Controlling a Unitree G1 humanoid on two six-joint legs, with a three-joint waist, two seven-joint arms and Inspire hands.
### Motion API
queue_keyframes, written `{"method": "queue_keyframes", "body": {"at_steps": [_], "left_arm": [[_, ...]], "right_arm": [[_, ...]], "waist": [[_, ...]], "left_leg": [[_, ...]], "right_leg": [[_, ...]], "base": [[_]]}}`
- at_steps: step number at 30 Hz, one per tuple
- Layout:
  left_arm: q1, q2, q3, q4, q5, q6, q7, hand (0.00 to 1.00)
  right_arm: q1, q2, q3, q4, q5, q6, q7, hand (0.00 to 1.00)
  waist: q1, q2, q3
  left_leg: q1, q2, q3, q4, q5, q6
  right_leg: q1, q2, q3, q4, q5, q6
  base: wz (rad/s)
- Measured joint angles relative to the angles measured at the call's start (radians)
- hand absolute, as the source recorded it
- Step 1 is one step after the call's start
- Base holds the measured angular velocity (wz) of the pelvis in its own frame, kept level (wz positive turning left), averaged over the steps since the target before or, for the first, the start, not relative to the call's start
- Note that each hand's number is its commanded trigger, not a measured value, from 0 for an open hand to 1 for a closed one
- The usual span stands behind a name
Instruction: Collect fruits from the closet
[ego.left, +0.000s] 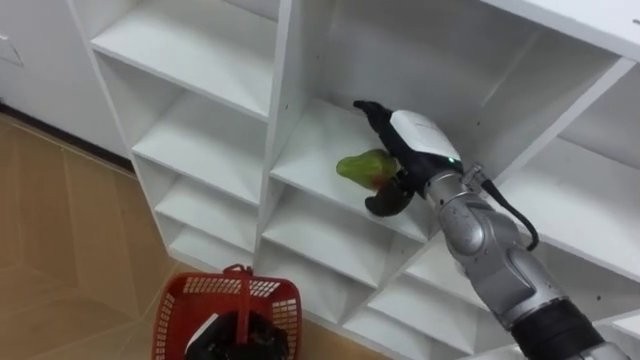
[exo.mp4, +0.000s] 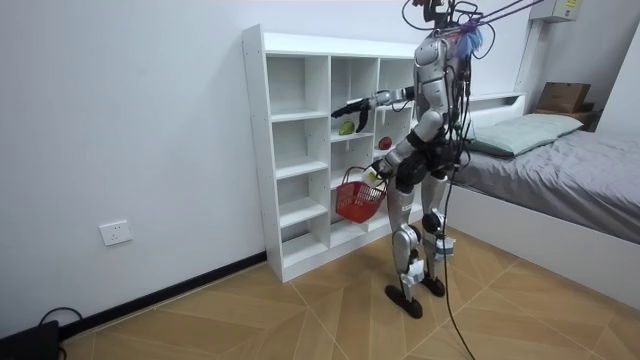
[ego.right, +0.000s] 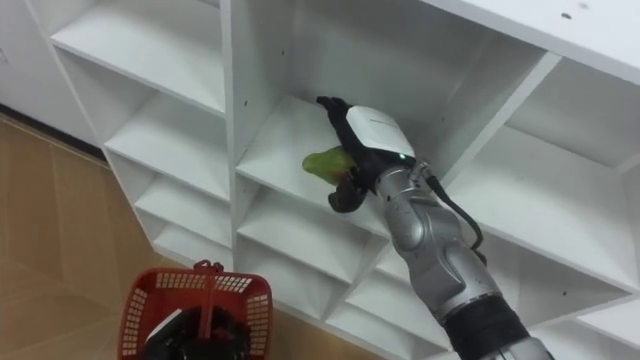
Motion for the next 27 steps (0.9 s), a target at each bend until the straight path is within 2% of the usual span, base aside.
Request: {"method": "queue_keyframes", "body": {"at_steps": [5,12,14,18,27], "left_arm": [[0.0,-0.001,0.003,-0.001,-0.001,0.0,-0.001,1.0],[0.005,0.006,0.003,-0.019,-0.006,0.002,-0.001,1.0],[0.008,0.01,0.004,-0.026,-0.006,0.003,-0.001,1.0],[0.013,0.02,0.001,-0.033,-0.006,0.008,-0.003,1.0],[0.015,0.025,0.001,-0.035,-0.006,0.008,-0.004,1.0]], "right_arm": [[0.0,0.0,0.0,0.019,-0.013,0.002,0.001,0.0],[-0.014,0.002,0.001,0.083,-0.015,0.003,-0.002,0.0],[-0.019,0.003,0.001,0.088,-0.016,0.022,-0.001,0.0],[-0.026,0.004,0.001,0.088,-0.027,0.042,0.005,0.0],[-0.042,0.004,0.001,0.088,-0.025,0.044,0.005,0.0]], "waist": [[0.007,-0.002,0.0004],[0.024,-0.018,0.0022],[0.024,-0.022,0.0047],[0.025,-0.03,0.0032],[0.026,-0.032,0.006]], "left_leg": [[-0.002,0.0,-0.009,0.0,0.0,0.0],[0.007,-0.001,-0.019,0.0,0.003,-0.002],[0.005,-0.001,-0.019,-0.001,0.003,-0.003],[0.011,-0.001,-0.019,-0.019,0.01,-0.006],[0.017,-0.001,-0.019,-0.023,0.016,-0.006]], "right_leg": [[0.001,0.0,-0.011,0.0,0.0,0.001],[0.017,-0.001,-0.014,-0.001,0.0,0.001],[0.018,0.0,-0.014,-0.001,0.0,0.001],[0.019,-0.001,-0.015,0.002,0.0,0.001],[0.019,-0.001,-0.015,0.0,0.0,0.001]], "base": [[0.04],[0.06],[0.0],[0.0],[0.0]]}}
